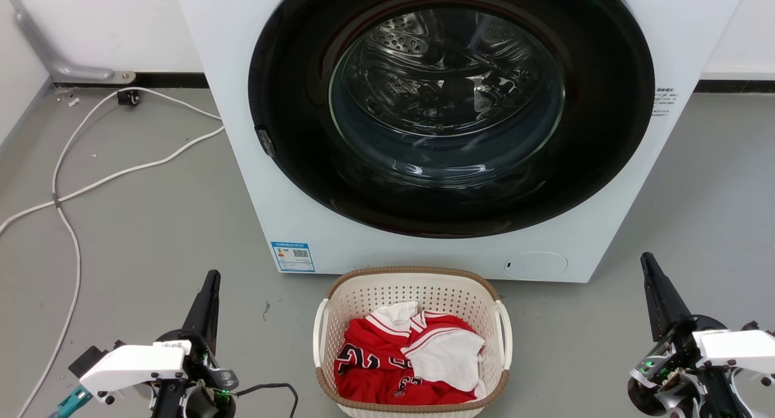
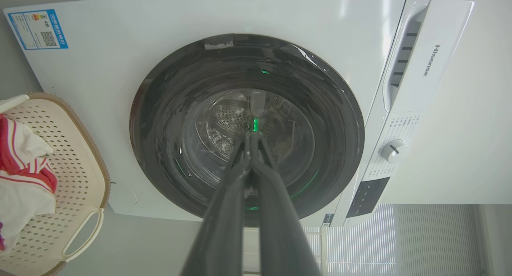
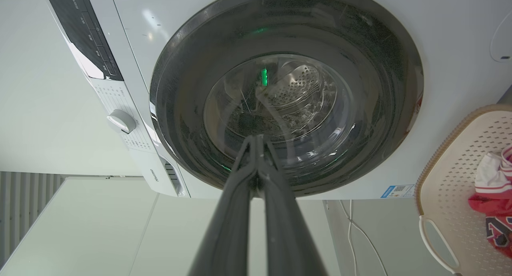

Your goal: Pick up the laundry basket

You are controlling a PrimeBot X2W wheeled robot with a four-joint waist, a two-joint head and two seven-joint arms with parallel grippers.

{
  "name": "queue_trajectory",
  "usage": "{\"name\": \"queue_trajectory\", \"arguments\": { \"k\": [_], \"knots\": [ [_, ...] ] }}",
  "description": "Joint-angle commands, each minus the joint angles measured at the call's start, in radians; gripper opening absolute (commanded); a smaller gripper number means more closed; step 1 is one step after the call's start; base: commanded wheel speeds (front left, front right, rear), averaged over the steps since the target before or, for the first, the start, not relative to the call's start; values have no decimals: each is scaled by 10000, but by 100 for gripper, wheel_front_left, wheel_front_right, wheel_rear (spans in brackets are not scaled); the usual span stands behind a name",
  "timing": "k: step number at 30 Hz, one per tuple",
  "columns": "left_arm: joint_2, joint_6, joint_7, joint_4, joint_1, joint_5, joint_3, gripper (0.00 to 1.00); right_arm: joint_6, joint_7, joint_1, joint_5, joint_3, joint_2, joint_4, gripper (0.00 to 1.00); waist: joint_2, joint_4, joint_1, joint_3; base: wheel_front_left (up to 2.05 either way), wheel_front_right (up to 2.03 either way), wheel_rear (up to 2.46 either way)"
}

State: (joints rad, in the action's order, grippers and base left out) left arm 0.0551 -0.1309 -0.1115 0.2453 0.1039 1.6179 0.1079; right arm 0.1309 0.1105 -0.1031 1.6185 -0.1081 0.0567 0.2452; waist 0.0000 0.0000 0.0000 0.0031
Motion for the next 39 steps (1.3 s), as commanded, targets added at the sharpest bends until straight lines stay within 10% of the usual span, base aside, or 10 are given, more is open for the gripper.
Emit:
{"name": "queue_trajectory", "arguments": {
  "k": [1,34,35,39],
  "knots": [
    [-10,-21,-4,14,95,-17,36,0,-3,22,-108,-30,-18,-38,7,0,0,0,0,0,0,0,0],
    [-24,-21,-33,14,95,-28,62,0,-3,42,-112,-64,-39,-55,9,0,0,0,0,0,0,0,0],
    [-21,0,0,30,-12,-33,11,100,0,13,17,-1,-23,-15,24,100,0,0,1,0,0,0,0],
    [-49,2,107,128,-154,-77,-79,100,-2,-93,185,-56,-1,-31,153,100,0,-1,1,2,0,0,0]
  ]
}}
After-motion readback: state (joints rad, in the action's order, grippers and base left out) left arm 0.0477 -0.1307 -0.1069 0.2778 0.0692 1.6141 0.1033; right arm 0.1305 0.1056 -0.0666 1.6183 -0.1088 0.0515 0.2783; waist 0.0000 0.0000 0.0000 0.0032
